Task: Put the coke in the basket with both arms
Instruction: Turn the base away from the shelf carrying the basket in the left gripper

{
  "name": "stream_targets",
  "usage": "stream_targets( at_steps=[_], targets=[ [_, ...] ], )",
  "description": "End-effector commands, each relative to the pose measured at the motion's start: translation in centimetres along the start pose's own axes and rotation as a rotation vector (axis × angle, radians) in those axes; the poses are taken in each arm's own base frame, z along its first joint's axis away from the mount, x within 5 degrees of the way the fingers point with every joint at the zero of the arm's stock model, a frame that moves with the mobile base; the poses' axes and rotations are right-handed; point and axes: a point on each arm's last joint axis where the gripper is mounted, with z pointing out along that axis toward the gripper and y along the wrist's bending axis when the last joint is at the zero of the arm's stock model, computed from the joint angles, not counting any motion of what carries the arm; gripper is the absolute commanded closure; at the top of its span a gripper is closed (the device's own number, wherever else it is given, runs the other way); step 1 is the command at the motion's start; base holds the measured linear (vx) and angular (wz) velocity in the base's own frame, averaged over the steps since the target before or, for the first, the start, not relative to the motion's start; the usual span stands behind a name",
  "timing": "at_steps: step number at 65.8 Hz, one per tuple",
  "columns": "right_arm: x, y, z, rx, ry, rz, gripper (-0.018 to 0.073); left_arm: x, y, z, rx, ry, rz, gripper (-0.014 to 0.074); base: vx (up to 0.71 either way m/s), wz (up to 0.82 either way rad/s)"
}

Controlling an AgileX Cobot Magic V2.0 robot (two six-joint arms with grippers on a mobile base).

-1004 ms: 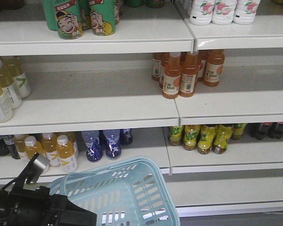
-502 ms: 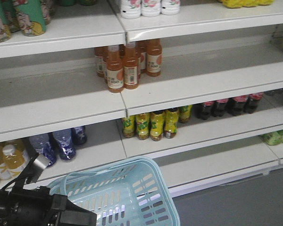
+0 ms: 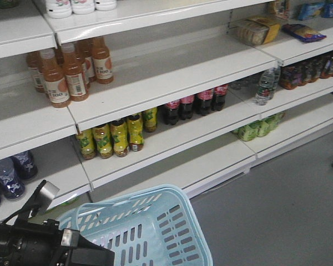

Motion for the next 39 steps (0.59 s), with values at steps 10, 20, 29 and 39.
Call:
stream_targets(
  at_steps=[10,20,29,39],
  targets=[
    [-0.48,-0.09,-0.08,0.014,-0.079,-0.007,0.0569,-0.22,-1.68,-0.27,0.099,-0.018,0.015,0.0603,-0.11,-0.44],
    [-0.48,-0.09,-0.08,0.014,-0.079,-0.007,0.0569,-0.22,-1.68,-0.27,0.099,-0.018,0.015,0.0603,-0.11,-0.42],
    [-0.48,-0.09,-0.08,0.014,-0.079,-0.007,0.0569,-0.22,-1.68,-0.27,0.099,-0.018,0.015,0.0603,-0.10,-0.39],
    [-0.48,-0.09,-0.08,0.014,-0.079,-0.007,0.0569,-0.22,-1.68,-0.27,0.099,-0.018,0.015,0.0603,-0.09,-0.37]
  ],
)
